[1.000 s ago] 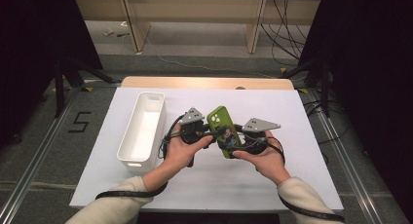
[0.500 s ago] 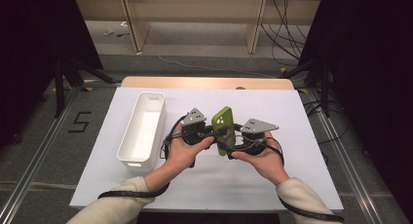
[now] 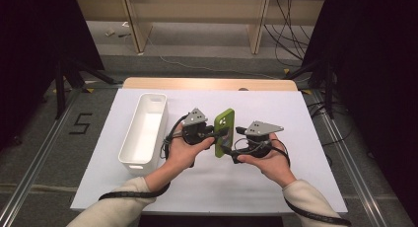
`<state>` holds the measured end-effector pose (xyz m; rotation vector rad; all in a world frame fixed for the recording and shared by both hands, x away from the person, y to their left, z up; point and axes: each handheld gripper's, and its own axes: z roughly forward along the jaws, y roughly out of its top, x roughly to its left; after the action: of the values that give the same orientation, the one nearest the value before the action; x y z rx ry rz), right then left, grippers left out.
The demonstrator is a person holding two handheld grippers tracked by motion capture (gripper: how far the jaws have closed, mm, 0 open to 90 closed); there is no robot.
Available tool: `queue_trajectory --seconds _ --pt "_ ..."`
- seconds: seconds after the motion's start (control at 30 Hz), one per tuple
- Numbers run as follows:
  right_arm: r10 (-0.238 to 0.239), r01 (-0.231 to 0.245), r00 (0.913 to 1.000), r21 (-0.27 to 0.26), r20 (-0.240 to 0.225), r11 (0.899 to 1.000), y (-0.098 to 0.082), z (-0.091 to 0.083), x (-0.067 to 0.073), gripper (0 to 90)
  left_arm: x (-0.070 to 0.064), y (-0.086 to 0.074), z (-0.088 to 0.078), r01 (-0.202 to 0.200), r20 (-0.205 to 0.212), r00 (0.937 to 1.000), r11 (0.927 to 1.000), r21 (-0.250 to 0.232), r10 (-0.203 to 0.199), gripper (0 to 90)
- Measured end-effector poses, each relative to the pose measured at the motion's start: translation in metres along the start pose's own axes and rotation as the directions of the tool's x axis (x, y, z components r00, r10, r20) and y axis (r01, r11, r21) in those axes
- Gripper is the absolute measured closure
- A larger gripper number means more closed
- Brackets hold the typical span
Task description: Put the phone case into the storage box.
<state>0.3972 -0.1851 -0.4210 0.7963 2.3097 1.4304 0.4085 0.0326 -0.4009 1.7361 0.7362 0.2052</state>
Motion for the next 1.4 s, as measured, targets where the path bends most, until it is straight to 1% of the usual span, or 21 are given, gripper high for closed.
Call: queue_trajectory --seconds 0.13,0.2,0.37,0.53,0.6,0.7,0.77,0.87,0.93,1.07,1.1,1.27,1.4 --pt "0.007 -0.007 1.0 -0.001 0.005 1.0 -0.002 -0.004 -0.004 13.9 0.002 0.002 -0.002 -0.009 0.009 0.9999 1.0 -0.003 0.009 77.8" --pt "0.014 -0.014 0.9999 -0.001 -0.001 1.0 -0.004 -0.006 -0.007 14.0 0.003 0.003 -0.002 -0.012 0.014 0.9998 0.9999 -0.005 0.012 77.8" --pt "0.022 -0.022 0.9997 0.004 -0.001 1.0 -0.008 -0.009 -0.013 15.4 0.004 0.004 -0.004 -0.034 0.05 0.9981 0.9994 -0.005 0.034 77.8" --pt "0.017 -0.017 0.9997 0.01 -0.02 1.0 -0.011 -0.009 -0.017 16.3 0.003 0.005 -0.005 -0.06 0.095 0.9937 0.9982 -0.01 0.06 77.8" --pt "0.008 -0.008 0.9995 0.022 -0.032 1.0 -0.012 -0.01 -0.019 16.7 0.003 0.006 -0.005 -0.07 0.112 0.9912 0.9975 -0.01 0.071 77.8" --pt "0.017 -0.016 0.9988 0.028 -0.046 0.999 -0.014 -0.009 -0.021 18.7 0.002 0.007 -0.006 -0.078 0.129 0.9885 0.9969 -0.013 0.079 77.8" --pt "0.019 -0.017 0.9987 0.033 -0.048 0.999 -0.016 -0.009 -0.023 19.0 0.002 0.007 -0.006 -0.086 0.146 0.9855 0.9962 -0.014 0.087 77.8" --pt "0.017 -0.015 0.9981 0.036 -0.058 0.999 -0.017 -0.009 -0.025 20.1 0.001 0.008 -0.007 -0.098 0.158 0.9824 0.9951 -0.012 0.099 77.8" --pt "0.018 -0.016 0.9977 0.039 -0.066 0.999 -0.017 -0.009 -0.025 20.9 0.0 0.008 -0.007 -0.099 0.158 0.9824 0.995 -0.013 0.099 77.8" --pt "0.014 -0.011 0.9968 0.038 -0.079 0.999 -0.017 -0.009 -0.026 21.9 -0.002 0.009 -0.008 -0.108 0.169 0.9797 0.9941 -0.013 0.108 77.8" --pt "0.011 -0.008 0.9965 0.037 -0.083 0.999 -0.017 -0.009 -0.026 22.0 -0.002 0.009 -0.008 -0.111 0.173 0.9786 0.9937 -0.013 0.112 77.8" --pt "0.002 0.0 0.9947 0.026 -0.103 1.0 -0.016 -0.009 -0.025 24.3 -0.003 0.009 -0.007 -0.111 0.181 0.9771 0.9938 -0.009 0.111 77.8" --pt "0.002 0.0 0.9923 0.014 -0.124 1.0 -0.015 -0.009 -0.024 26.9 -0.005 0.009 -0.007 -0.118 0.195 0.9737 0.9929 -0.009 0.118 77.8"
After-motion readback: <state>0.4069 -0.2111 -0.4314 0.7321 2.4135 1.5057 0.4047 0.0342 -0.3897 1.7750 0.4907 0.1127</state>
